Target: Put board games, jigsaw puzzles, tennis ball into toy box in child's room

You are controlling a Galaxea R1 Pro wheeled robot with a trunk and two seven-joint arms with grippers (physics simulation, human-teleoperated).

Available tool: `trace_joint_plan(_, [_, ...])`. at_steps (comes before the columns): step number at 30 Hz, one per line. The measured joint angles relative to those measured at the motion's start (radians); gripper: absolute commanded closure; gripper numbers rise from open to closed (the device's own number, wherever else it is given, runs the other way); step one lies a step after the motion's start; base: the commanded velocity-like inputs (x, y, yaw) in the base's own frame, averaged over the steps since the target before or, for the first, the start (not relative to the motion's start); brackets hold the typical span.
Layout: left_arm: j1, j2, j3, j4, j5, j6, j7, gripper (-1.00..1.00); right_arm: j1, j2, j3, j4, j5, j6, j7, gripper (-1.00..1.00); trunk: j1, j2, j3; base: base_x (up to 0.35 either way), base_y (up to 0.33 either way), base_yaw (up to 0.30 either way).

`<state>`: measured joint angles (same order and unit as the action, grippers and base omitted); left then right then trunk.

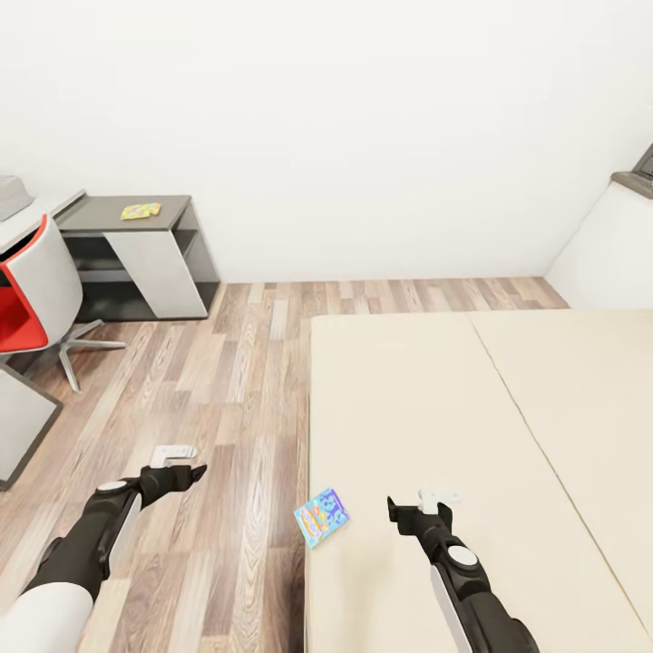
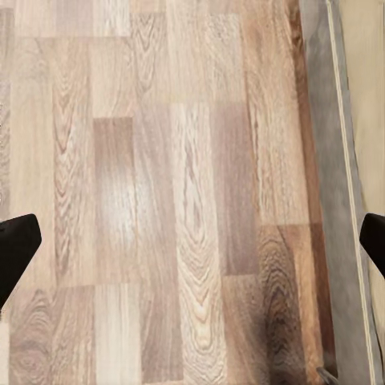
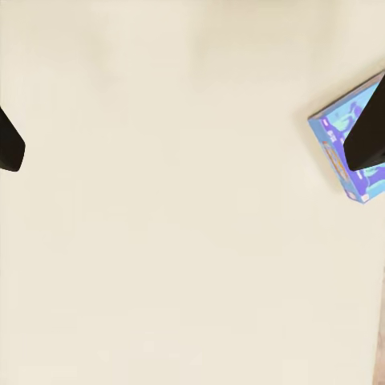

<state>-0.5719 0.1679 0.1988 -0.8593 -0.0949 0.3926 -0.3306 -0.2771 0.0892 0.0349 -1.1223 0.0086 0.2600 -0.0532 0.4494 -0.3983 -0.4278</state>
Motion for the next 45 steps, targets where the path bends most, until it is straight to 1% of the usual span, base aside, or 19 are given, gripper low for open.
trace_joint_plan(3, [0.0, 0.0, 0.0, 0.001, 0.0, -0.014, 0.011, -1.0, -0.006, 0.0, 0.0, 0.004, 0.0, 0.0, 0.0, -1.0, 0.0, 0.0, 0.005, 0.0, 0.0, 0.0])
trace_joint_plan(9, [0.0, -0.004, 0.0, 0.002, 0.001, -0.02, 0.027, -1.0, -0.014, 0.0, -0.001, 0.022, 0.0, -0.002, 0.0, -1.0, 0.0, 0.0, 0.015, 0.0, 0.0, 0.0])
trace_joint_plan(45, [0.0, -0.006, 0.0, 0.002, -0.001, -0.019, 0.029, -1.0, -0.02, 0.0, -0.001, 0.027, 0.004, -0.003, -0.001, -1.0, 0.0, 0.0, 0.075, 0.0, 0.0, 0.0])
